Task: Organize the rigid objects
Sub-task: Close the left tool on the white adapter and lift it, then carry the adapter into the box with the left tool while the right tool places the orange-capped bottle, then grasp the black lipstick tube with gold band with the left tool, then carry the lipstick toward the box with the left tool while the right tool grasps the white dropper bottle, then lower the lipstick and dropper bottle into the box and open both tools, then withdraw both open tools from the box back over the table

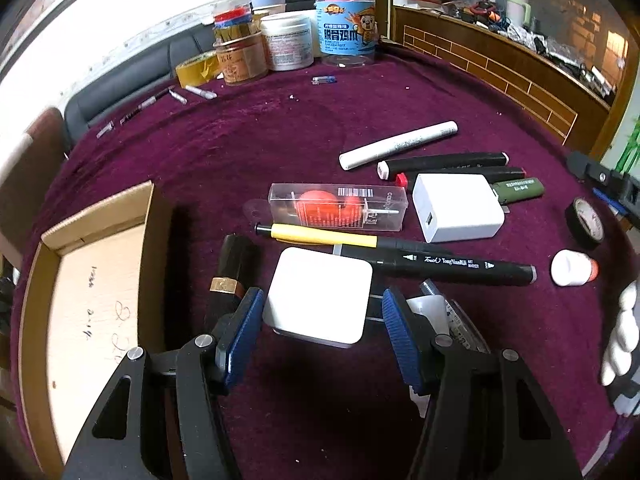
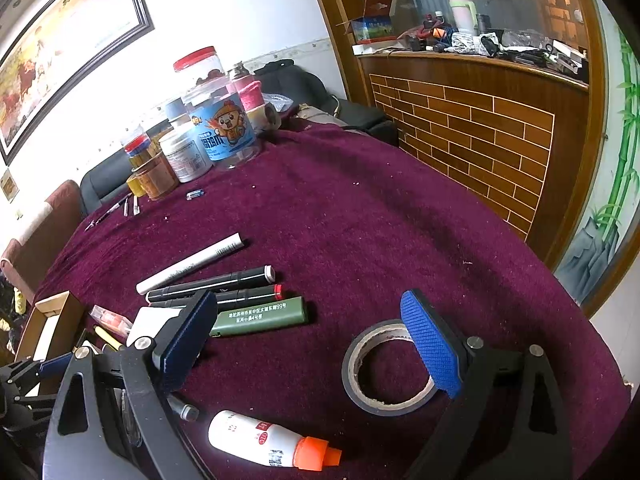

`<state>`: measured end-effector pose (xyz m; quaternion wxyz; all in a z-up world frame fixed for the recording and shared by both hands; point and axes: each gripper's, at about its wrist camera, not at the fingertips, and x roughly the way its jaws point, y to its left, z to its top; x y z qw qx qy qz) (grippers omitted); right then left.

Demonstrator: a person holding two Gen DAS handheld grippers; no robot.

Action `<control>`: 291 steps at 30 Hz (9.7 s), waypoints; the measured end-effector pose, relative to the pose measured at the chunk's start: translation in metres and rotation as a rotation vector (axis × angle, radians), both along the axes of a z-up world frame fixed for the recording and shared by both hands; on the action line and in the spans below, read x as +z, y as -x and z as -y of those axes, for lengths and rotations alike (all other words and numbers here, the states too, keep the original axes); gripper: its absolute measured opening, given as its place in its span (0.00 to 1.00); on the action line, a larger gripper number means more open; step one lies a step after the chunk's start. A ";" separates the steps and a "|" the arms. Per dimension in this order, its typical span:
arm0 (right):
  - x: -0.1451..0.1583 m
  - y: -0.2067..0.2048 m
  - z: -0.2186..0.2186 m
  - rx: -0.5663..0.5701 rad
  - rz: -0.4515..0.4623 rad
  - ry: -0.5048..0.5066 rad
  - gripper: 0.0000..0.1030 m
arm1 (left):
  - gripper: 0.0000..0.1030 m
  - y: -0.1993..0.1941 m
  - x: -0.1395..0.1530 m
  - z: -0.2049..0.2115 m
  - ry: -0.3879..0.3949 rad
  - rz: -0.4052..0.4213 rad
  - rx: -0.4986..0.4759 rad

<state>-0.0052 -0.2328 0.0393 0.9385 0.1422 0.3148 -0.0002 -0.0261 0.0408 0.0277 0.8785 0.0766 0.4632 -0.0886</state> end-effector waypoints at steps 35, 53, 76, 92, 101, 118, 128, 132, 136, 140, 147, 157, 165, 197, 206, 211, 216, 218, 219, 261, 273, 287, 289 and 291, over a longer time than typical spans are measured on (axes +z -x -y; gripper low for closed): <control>0.006 0.000 -0.023 0.234 -0.166 0.065 0.91 | 0.48 0.098 0.079 -0.107 0.337 0.166 0.106; -0.020 0.026 -0.062 0.442 -0.272 0.333 0.34 | 0.48 0.108 0.070 -0.162 0.360 0.143 0.211; 0.022 -0.061 -0.311 0.847 -0.453 -0.142 0.24 | 0.48 -0.043 0.010 -0.235 0.468 -0.100 0.353; 0.034 -0.075 -0.302 0.696 -0.309 0.020 0.50 | 0.66 -0.033 -0.005 -0.259 0.645 -0.092 0.437; 0.052 -0.030 -0.234 0.587 -0.142 0.119 0.50 | 0.66 0.008 -0.010 -0.292 0.742 0.001 0.608; 0.043 -0.013 -0.067 0.151 0.050 0.106 1.00 | 0.70 0.051 0.065 -0.206 0.430 0.140 0.475; 0.030 0.003 -0.065 0.056 0.205 0.176 0.96 | 0.70 0.007 0.043 -0.066 0.072 0.035 0.164; 0.026 -0.002 -0.069 0.105 0.180 0.168 0.96 | 0.70 -0.019 0.019 -0.044 -0.016 -0.020 0.155; 0.021 -0.003 -0.066 0.126 0.159 0.147 0.96 | 0.65 -0.038 0.001 -0.040 -0.066 -0.061 0.163; 0.017 -0.007 -0.054 0.116 0.130 0.085 0.96 | 0.31 -0.044 -0.005 -0.045 0.021 -0.127 0.151; 0.007 -0.017 -0.033 0.083 0.063 -0.023 0.96 | 0.14 -0.026 -0.004 -0.030 0.002 -0.125 0.148; 0.005 -0.017 -0.042 0.067 0.052 0.050 0.96 | 0.14 -0.008 0.011 -0.046 0.224 -0.108 0.172; 0.002 -0.020 -0.054 0.085 0.028 0.112 0.96 | 0.14 0.074 0.061 -0.092 0.471 0.049 0.191; -0.034 0.000 -0.202 0.476 -0.297 0.068 0.24 | 0.14 0.141 0.050 -0.195 0.454 0.172 0.312; 0.012 0.009 -0.216 0.597 -0.232 -0.038 0.23 | 0.14 0.116 0.055 -0.241 0.420 0.150 0.358; 0.029 0.002 -0.261 0.748 -0.237 -0.102 0.23 | 0.14 0.081 0.049 -0.259 0.401 0.103 0.369; 0.024 -0.002 -0.325 0.899 -0.308 -0.127 0.23 | 0.14 0.046 0.027 -0.276 0.374 0.030 0.406; 0.019 -0.002 -0.346 0.933 -0.335 -0.116 0.24 | 0.14 0.033 0.016 -0.283 0.376 -0.011 0.417; 0.014 -0.006 -0.360 0.953 -0.357 -0.120 0.24 | 0.14 0.025 0.009 -0.287 0.382 -0.038 0.431; 0.057 0.057 -0.225 0.631 0.000 0.100 0.52 | 0.64 0.164 0.074 -0.208 0.506 0.168 0.411; 0.077 0.090 -0.133 0.504 0.082 -0.030 0.52 | 0.64 0.193 0.123 -0.131 0.399 0.238 0.266; 0.113 0.044 -0.075 0.309 0.208 0.015 0.74 | 0.67 0.127 0.091 -0.025 0.279 0.127 0.058; 0.104 0.032 -0.073 0.293 0.189 -0.005 0.74 | 0.67 0.111 0.075 -0.012 0.282 0.111 0.044; 0.095 0.018 -0.075 0.279 0.176 -0.003 0.74 | 0.67 0.092 0.056 0.000 0.274 0.093 0.035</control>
